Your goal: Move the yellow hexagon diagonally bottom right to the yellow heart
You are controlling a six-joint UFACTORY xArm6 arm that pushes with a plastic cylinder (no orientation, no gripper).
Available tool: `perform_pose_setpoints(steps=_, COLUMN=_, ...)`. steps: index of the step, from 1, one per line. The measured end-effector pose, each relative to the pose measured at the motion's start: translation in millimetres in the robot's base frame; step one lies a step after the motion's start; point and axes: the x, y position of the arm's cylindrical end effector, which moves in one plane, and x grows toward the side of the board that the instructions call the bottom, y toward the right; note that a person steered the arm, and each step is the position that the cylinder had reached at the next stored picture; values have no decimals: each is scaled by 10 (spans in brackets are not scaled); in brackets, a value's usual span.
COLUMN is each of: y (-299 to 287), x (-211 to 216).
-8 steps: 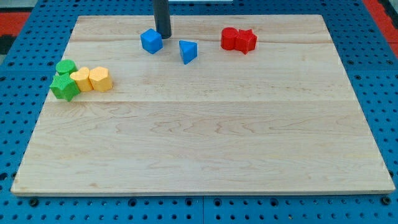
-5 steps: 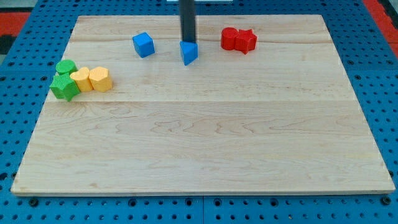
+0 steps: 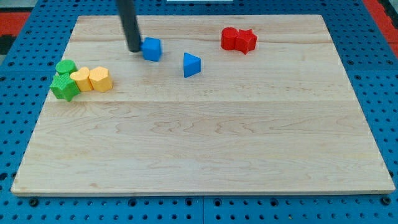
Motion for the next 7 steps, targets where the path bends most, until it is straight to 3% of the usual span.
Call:
perform_pose_setpoints(steps=3, y=610, x=-218)
perform_pose_setpoints(steps=5, y=779, x=116)
perform_pose_setpoints(steps=7, y=-719, x=172)
